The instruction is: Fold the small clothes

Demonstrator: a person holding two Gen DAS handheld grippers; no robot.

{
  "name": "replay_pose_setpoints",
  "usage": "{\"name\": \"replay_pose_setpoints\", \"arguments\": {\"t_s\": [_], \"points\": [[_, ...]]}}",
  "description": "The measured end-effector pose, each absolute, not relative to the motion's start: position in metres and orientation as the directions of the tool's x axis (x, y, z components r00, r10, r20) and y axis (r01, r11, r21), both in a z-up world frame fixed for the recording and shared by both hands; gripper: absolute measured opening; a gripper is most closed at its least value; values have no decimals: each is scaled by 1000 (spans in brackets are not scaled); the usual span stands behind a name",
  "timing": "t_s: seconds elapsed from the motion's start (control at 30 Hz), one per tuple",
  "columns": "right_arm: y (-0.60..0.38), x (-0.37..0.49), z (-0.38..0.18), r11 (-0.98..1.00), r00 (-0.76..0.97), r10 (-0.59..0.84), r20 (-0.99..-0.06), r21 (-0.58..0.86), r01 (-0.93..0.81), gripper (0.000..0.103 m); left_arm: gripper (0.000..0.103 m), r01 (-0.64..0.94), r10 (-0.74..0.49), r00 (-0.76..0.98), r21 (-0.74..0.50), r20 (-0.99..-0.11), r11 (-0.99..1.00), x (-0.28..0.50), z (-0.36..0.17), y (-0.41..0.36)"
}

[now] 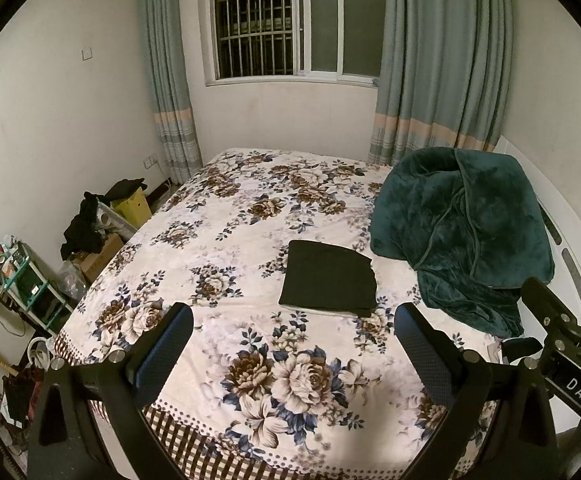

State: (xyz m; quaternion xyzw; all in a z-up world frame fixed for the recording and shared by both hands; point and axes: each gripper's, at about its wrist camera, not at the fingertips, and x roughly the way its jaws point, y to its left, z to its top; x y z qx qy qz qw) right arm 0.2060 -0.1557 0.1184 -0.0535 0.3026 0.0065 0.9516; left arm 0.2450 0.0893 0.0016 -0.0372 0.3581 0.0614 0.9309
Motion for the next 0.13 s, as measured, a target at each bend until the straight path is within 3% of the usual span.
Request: {"name": "replay_pose_setpoints", "arguments": {"t_s": [0.13], "points": [[-155,205,118,994,817,-21,-576,-96,-42,103,103,-148,97,741,-20,-664,989,241,6,93]]}}
